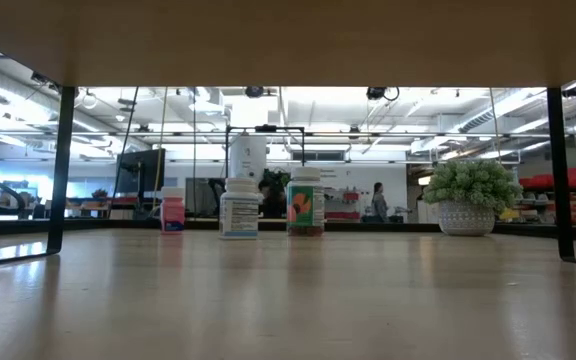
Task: Pick and place medicine bottles onto shelf by color
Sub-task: Put the blue medicine bottle on the shelf
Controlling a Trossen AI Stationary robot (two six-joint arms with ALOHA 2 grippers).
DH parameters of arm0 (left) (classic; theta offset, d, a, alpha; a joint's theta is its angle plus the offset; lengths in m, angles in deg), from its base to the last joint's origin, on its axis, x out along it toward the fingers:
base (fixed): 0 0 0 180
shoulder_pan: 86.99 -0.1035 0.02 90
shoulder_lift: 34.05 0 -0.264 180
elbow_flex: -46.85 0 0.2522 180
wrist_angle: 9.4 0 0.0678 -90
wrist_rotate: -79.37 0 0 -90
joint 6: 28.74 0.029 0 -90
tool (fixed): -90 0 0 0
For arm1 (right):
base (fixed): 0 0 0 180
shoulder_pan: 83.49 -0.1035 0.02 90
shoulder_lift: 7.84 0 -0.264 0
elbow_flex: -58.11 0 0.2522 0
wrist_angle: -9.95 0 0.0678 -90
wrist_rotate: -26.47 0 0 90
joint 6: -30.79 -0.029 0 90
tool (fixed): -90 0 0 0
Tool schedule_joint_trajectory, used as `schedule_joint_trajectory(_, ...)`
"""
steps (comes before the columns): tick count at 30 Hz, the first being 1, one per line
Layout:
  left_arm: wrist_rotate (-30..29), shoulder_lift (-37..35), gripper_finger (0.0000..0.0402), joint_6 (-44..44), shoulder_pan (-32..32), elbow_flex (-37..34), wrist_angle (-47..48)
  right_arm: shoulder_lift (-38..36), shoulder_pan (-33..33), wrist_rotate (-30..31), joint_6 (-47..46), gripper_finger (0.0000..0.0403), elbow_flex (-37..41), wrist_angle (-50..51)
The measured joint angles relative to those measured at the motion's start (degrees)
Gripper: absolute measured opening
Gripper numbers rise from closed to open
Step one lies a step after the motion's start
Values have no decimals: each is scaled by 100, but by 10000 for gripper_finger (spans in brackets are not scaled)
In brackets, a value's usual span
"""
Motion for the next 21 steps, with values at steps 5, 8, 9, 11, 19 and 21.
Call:
schedule_joint_trajectory(5,190,0,164,29,35,0,8,0,0,-2,10,218,0,11)
schedule_joint_trajectory(8,237,-2,165,83,65,2,54,0,0,-2,17,218,0,17)
schedule_joint_trajectory(9,248,-2,165,165,72,2,54,0,0,-1,17,218,0,17)
schedule_joint_trajectory(11,274,-2,165,394,86,2,57,0,0,0,20,218,0,20)
schedule_joint_trajectory(19,280,0,165,759,148,2,87,0,0,-2,18,218,0,20)
schedule_joint_trajectory(21,243,0,168,879,177,0,97,0,0,-2,15,218,0,20)
